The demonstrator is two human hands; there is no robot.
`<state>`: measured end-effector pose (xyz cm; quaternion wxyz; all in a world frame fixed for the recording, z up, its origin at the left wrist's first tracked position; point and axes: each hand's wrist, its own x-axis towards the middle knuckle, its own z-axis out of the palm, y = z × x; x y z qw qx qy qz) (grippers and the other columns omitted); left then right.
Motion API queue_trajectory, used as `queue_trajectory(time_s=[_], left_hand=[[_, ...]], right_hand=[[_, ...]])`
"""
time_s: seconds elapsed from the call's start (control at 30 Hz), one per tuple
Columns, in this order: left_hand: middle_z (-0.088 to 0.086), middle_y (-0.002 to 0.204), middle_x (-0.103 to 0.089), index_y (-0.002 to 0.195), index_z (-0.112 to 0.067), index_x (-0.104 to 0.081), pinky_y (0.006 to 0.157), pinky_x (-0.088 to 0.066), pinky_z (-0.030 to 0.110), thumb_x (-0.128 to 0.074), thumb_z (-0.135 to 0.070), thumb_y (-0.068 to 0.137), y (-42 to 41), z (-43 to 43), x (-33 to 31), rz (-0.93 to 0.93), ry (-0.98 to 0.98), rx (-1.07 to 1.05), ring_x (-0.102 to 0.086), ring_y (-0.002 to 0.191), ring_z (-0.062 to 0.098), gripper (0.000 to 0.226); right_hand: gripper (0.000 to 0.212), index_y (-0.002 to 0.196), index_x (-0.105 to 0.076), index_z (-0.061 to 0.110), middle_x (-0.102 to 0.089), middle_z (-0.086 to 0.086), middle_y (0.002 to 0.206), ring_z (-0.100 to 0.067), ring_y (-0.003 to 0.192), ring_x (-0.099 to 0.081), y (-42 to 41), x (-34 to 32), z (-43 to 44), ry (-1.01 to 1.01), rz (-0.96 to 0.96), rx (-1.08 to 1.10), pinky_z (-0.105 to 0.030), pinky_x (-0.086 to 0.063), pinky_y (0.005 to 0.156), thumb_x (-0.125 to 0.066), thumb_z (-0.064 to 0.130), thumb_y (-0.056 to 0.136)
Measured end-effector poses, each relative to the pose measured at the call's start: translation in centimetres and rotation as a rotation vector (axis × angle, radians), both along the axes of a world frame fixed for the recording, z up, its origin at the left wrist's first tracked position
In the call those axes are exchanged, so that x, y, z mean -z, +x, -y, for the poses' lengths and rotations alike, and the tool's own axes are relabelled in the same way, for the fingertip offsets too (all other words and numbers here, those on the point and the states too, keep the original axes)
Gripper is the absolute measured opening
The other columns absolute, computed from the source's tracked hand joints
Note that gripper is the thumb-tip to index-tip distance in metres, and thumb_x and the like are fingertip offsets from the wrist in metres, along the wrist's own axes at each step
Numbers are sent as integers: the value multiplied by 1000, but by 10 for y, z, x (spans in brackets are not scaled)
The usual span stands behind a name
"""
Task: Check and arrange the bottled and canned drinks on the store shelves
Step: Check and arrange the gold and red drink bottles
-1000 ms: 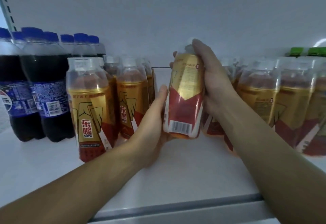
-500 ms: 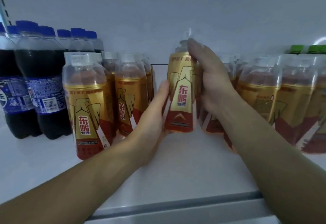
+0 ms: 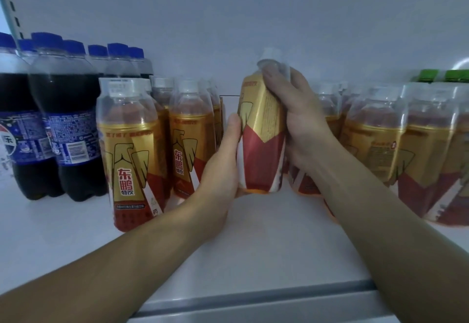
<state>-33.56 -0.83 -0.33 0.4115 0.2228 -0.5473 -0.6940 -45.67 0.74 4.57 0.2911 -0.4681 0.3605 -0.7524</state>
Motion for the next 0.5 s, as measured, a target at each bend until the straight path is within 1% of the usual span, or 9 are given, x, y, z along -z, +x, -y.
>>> queue_trajectory(time_s=[0.07, 0.13, 0.17, 0.23, 0.3, 0.33, 0.4, 0.47, 0.5], left_hand=[[10, 99, -77, 119, -19, -69, 66, -62, 44, -38, -70, 93, 3, -1, -1, 23, 52, 55, -75, 85, 28, 65], [15, 99, -76, 114, -15, -71, 61, -60, 42, -33, -71, 93, 5, -5, -3, 37, 139, 179, -75, 81, 33, 71], [16, 100, -76, 110, -15, -73, 61, -61, 42, -32, -71, 94, 5, -6, -3, 34, 159, 207, -75, 82, 32, 71], [11, 100, -77, 109, -18, -73, 65, -62, 42, -33, -69, 95, 2, -5, -1, 29, 115, 166, -76, 86, 26, 65], [4, 100, -78, 112, -22, -71, 70, -62, 41, -39, -68, 93, 0, -3, -1, 37, 35, 80, -76, 90, 20, 59], [2, 98, -78, 109, -25, -71, 75, -62, 41, -42, -69, 91, 0, -2, 0, 52, 13, 42, -76, 90, 19, 56], [1, 94, -78, 102, -27, -71, 77, -62, 44, -43, -70, 91, 2, 2, 1, 71, 24, 18, -76, 85, 19, 53], [9, 99, -77, 113, -22, -71, 64, -61, 42, -39, -69, 92, 5, 2, -1, 56, 110, 111, -75, 81, 26, 61], [12, 104, -76, 119, -19, -70, 60, -59, 41, -38, -69, 93, 5, 0, -1, 50, 146, 161, -75, 82, 29, 65]], right_hand=[[61, 137, -53, 6, -70, -12, 111, -17, 87, -73, -2, -1, -2, 61, 36, -88, -32, -58, 74, -71, 40, 89], [70, 138, -52, 1, -64, -25, 128, -24, 93, -72, -6, -1, -3, 129, 61, -156, -35, -59, 75, -70, 46, 88], [73, 139, -51, 0, -61, -28, 132, -26, 92, -71, -7, -1, -3, 142, 62, -136, -35, -59, 74, -72, 46, 86], [81, 144, -47, 4, -63, -26, 129, -23, 87, -72, -8, -1, 0, 119, 49, -37, -34, -58, 71, -76, 44, 80], [84, 150, -40, 15, -67, -14, 119, -16, 81, -73, -9, 0, 3, 76, -14, 87, -31, -57, 69, -80, 39, 80], [81, 151, -38, 18, -68, -9, 114, -14, 79, -74, -9, 1, 4, 56, -28, 115, -30, -57, 68, -79, 36, 84], [71, 149, -40, 13, -69, -5, 100, -15, 75, -72, -7, 1, 3, 29, 27, 29, -31, -57, 67, -74, 30, 90], [60, 137, -52, 4, -69, -10, 100, -21, 80, -71, -3, -2, -2, 75, 135, -153, -36, -59, 71, -71, 35, 89], [53, 124, -60, 4, -70, -13, 103, -25, 85, -71, -4, -3, -5, 119, 152, -217, -40, -61, 75, -70, 39, 85]])
